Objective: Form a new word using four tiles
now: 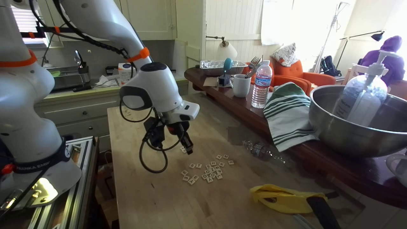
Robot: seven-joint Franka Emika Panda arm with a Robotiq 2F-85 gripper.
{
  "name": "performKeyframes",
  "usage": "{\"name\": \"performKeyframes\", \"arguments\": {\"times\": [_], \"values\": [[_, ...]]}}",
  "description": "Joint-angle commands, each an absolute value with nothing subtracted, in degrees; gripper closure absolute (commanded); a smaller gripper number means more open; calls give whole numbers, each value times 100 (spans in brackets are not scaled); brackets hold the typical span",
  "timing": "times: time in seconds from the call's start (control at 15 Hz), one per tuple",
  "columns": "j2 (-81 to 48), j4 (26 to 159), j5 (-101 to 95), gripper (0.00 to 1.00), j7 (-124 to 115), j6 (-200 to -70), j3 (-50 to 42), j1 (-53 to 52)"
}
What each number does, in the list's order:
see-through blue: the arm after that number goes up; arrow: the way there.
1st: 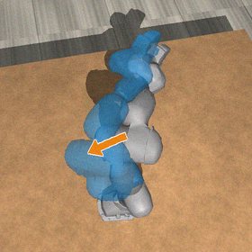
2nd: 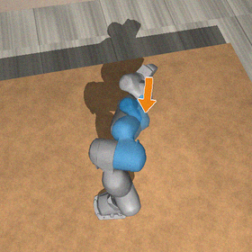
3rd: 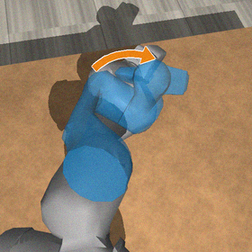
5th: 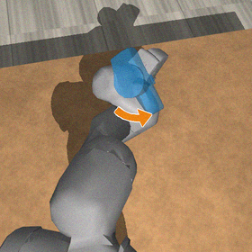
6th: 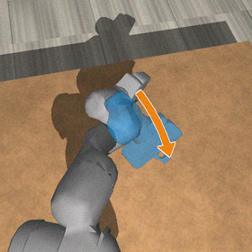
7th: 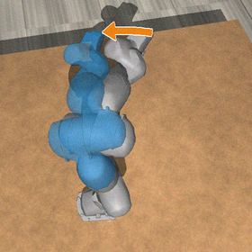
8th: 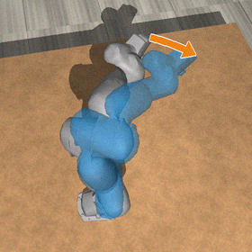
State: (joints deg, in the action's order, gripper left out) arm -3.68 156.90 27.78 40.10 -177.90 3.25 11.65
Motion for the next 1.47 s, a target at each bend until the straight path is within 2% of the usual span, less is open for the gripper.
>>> {"name": "performKeyframes", "arguments": {"times": [0.0, 0.53, 1.4], "values": [[-367, 15718, 2170, 100, 4207, -17688, -7, 1219], [-429, 15661, 1931, 100, 4615, -17822, -241, 1261], [-793, 15536, 2228, 100, 4639, -18053, -143, 1337]]}}
